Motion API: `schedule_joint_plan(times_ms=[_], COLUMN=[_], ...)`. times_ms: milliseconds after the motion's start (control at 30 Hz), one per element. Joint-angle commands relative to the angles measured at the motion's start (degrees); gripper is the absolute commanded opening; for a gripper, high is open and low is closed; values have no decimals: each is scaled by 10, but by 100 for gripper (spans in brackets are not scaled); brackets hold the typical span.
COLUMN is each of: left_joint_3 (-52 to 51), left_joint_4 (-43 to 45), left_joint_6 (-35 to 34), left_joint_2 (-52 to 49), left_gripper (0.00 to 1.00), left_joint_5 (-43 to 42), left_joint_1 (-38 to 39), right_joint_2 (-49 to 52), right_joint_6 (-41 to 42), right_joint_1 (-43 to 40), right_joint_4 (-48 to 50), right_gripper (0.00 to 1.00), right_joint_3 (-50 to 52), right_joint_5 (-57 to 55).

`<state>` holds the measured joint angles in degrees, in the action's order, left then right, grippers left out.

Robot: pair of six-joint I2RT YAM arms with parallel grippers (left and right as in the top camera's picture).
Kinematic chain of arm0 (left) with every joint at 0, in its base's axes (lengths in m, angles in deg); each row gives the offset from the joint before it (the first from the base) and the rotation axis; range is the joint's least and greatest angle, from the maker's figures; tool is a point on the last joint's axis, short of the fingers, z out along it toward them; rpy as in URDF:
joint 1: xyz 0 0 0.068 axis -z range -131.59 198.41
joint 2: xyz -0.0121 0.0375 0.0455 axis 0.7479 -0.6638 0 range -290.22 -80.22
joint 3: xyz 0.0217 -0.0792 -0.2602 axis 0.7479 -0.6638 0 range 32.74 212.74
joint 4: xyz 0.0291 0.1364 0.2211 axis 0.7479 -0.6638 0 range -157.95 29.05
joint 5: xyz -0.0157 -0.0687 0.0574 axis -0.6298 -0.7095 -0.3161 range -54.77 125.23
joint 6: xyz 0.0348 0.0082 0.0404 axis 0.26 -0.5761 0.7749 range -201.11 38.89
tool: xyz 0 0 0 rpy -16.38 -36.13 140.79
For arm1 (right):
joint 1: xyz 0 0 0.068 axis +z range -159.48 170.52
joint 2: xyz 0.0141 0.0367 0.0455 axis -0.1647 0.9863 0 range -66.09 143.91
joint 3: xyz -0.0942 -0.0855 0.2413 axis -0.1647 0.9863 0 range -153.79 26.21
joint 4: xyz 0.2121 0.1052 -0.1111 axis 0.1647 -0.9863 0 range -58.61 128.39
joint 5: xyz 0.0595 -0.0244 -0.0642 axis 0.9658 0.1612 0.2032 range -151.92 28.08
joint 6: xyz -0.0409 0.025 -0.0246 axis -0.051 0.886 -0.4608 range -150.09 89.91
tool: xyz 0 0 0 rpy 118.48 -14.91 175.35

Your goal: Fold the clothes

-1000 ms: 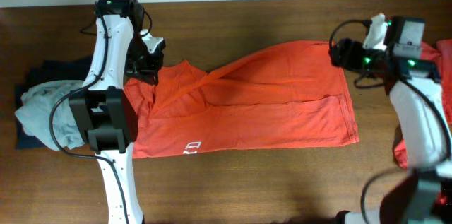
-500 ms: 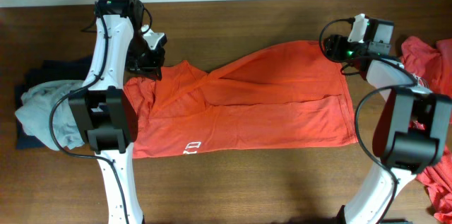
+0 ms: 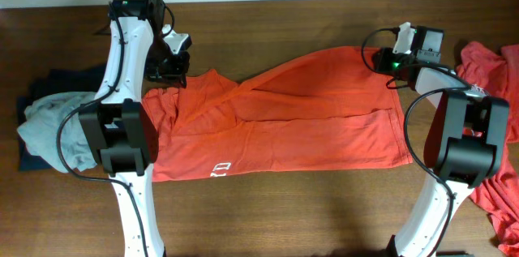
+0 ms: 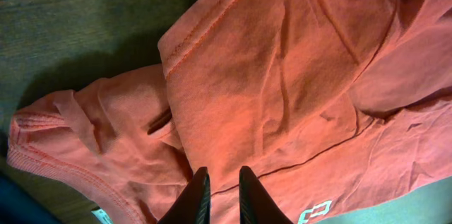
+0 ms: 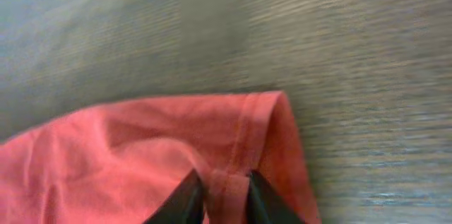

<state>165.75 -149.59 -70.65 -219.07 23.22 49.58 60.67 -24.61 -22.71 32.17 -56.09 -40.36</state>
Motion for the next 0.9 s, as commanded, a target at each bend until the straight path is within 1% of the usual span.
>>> schedule_joint_plan(times_ms=[0,67,133,167,267,500,700,867], left_joint_3=[5,5,5,5,5,5,7,11], left_joint_4=[1,0,-3,-3,-2,-5,-12,-12], left_joint_6=[-5,-5,-5,-5,-5,-5,-5,-5], left_joint_2=[16,16,17,17,17,17,19,31], left_gripper=[15,15,15,15,15,15,15,15], left_joint_5=[-6,-5,-3,-4,-4,-4,-7,-7], left_joint_1=[-1,-1,-2,-2,-2,-2,-2,-2], right_joint_2=[-20,-44,-83,-124,-166,-181,-181,-180], right_joint_6=[-6,-6,-9,-9,-23,-23,-23,-23], right_joint_1=[-11,-18,-28,-34,-35,-35,-35,-33], right_joint_4=[-16,-27,-52,-88,-154,-254,-293,-334], right_gripper=[13,8,6,5,5,4,4,5], right_joint_3=[-13,-13,-13,-13,-13,-13,-13,-13], right_joint_5=[24,24,24,24,22,21,12,-27])
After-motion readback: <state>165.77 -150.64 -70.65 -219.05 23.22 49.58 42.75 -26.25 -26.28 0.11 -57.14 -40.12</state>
